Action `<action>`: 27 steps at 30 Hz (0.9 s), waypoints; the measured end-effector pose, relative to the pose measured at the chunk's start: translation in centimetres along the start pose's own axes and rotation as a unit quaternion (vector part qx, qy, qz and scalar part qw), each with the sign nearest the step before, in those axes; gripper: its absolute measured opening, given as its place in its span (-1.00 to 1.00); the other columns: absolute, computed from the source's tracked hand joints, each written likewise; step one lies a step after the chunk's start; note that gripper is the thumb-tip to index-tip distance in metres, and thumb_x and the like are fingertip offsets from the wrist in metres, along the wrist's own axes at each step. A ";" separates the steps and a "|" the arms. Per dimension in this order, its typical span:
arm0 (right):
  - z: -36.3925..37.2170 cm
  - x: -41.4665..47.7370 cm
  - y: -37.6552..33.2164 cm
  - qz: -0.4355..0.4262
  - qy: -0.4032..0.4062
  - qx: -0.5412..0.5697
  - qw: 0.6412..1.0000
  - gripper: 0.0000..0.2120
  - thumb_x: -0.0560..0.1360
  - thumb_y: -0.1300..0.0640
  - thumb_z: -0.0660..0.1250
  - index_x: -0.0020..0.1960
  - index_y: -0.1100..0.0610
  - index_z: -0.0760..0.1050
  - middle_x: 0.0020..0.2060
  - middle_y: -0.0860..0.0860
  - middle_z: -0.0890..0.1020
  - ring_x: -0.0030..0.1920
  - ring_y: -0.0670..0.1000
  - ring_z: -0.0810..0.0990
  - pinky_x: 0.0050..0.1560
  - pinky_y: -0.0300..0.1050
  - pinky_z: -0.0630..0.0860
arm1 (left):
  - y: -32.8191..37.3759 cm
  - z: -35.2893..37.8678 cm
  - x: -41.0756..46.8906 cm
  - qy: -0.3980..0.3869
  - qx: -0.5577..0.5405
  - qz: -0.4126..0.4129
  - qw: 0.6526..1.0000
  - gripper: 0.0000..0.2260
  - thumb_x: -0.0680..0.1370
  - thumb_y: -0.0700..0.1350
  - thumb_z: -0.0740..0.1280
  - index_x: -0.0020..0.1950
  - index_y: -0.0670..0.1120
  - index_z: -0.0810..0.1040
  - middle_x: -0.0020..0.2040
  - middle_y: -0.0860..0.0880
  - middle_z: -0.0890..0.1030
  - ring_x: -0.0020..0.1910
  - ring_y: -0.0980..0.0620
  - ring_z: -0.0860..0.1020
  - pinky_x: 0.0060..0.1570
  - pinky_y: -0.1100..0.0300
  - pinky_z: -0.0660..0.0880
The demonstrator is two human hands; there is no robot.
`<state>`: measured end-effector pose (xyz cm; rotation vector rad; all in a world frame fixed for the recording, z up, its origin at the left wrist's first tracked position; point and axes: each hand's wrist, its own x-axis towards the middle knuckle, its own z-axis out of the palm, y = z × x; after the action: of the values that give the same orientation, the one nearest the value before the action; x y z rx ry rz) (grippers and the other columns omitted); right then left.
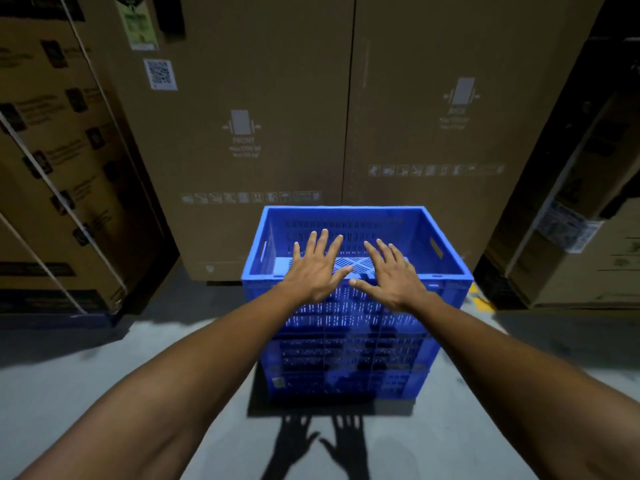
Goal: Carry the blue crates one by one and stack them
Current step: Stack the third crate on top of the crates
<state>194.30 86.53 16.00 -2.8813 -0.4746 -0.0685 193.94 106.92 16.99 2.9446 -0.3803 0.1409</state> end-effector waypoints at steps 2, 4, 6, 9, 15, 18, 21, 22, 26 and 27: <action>-3.6 -0.1 -1.8 0.000 0.001 0.006 1.000 -0.03 0.40 -0.56 -0.02 0.62 -0.05 -0.18 0.61 0.08 -0.08 0.58 0.15 -0.07 0.45 0.28 0.13 | 0.1 -3.7 -0.5 -0.003 0.000 0.004 1.000 -0.33 0.61 0.32 -0.05 0.61 0.04 -0.18 0.62 -0.10 -0.19 0.59 -0.12 -0.22 0.50 -0.26 -0.16; -7.8 -0.2 -3.8 0.000 0.003 0.017 1.000 -0.06 0.45 -0.51 0.05 0.62 -0.02 -0.16 0.60 0.11 -0.02 0.56 0.16 0.00 0.41 0.26 0.21 | 0.3 -8.0 -0.9 -0.010 -0.005 0.001 1.000 -0.33 0.62 0.31 -0.04 0.62 0.04 -0.15 0.62 -0.10 -0.19 0.59 -0.12 -0.21 0.51 -0.24 -0.15; -12.2 -0.4 -5.7 0.000 0.002 0.033 0.999 -0.06 0.45 -0.49 0.08 0.62 -0.01 -0.15 0.59 0.13 0.02 0.54 0.18 0.05 0.37 0.28 0.29 | 0.8 -12.5 -1.5 -0.014 -0.005 0.000 1.000 -0.34 0.62 0.30 -0.03 0.62 0.03 -0.12 0.62 -0.10 -0.17 0.59 -0.13 -0.19 0.51 -0.24 -0.13; -19.1 -1.3 -8.6 0.005 -0.003 0.054 0.998 -0.05 0.45 -0.50 0.11 0.62 -0.01 -0.14 0.57 0.14 0.07 0.51 0.19 0.10 0.33 0.29 0.35 | 1.7 -19.5 -2.7 -0.022 -0.004 -0.006 1.000 -0.36 0.62 0.29 -0.04 0.62 0.03 -0.08 0.62 -0.10 -0.15 0.59 -0.13 -0.16 0.52 -0.22 -0.10; -32.7 -5.3 -13.0 0.002 -0.006 0.093 0.996 -0.02 0.40 -0.53 0.09 0.60 -0.04 -0.16 0.55 0.15 0.13 0.50 0.23 0.14 0.34 0.30 0.35 | 5.2 -33.6 -7.2 -0.018 -0.008 -0.035 0.999 -0.37 0.62 0.29 -0.05 0.62 0.02 -0.04 0.62 -0.12 -0.13 0.59 -0.15 -0.12 0.52 -0.20 -0.03; -39.7 -7.9 -14.8 -0.022 0.005 0.112 0.993 -0.04 0.44 -0.48 0.15 0.61 -0.03 -0.16 0.54 0.16 0.14 0.48 0.22 0.16 0.36 0.25 0.33 | 7.8 -39.9 -10.3 0.019 -0.020 -0.046 0.999 -0.39 0.63 0.27 -0.03 0.61 0.02 0.03 0.62 -0.11 -0.08 0.59 -0.13 -0.08 0.51 -0.20 0.02; -45.9 -10.8 -16.4 -0.055 0.062 0.152 0.985 -0.08 0.48 -0.41 0.20 0.61 0.01 -0.11 0.52 0.15 0.18 0.46 0.20 0.20 0.38 0.17 0.29 | 10.8 -45.1 -13.4 0.100 -0.042 -0.044 0.993 -0.41 0.63 0.26 0.01 0.58 -0.01 0.14 0.62 -0.10 0.01 0.58 -0.12 0.00 0.50 -0.19 0.10; -47.6 -12.0 -16.9 -0.068 0.087 0.169 0.979 -0.10 0.49 -0.38 0.22 0.61 0.03 -0.07 0.50 0.14 0.21 0.45 0.19 0.22 0.38 0.13 0.28 | 12.0 -46.7 -14.5 0.130 -0.054 -0.041 0.989 -0.40 0.62 0.26 0.01 0.57 -0.02 0.17 0.61 -0.11 0.05 0.57 -0.12 0.03 0.48 -0.18 0.14; -53.1 -17.8 -18.0 -0.123 0.171 0.236 0.949 -0.17 0.50 -0.29 0.30 0.60 0.04 0.04 0.47 0.08 0.26 0.40 0.11 0.27 0.35 -0.02 0.28 | 16.9 -52.4 -19.4 0.214 -0.066 -0.038 0.974 -0.42 0.60 0.25 0.03 0.55 -0.02 0.22 0.60 -0.10 0.09 0.56 -0.10 0.06 0.44 -0.15 0.18; -54.0 -19.3 -18.0 -0.130 0.186 0.249 0.941 -0.17 0.49 -0.31 0.29 0.59 0.03 0.06 0.47 0.07 0.28 0.40 0.09 0.28 0.34 -0.06 0.26 | 18.0 -53.5 -20.7 0.231 -0.067 -0.040 0.970 -0.43 0.61 0.23 0.05 0.55 -0.01 0.22 0.60 -0.09 0.09 0.56 -0.09 0.06 0.44 -0.14 0.17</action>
<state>169.71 85.11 70.78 -2.2275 -0.6770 -0.4574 165.49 104.40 69.92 2.6730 -0.1928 0.7402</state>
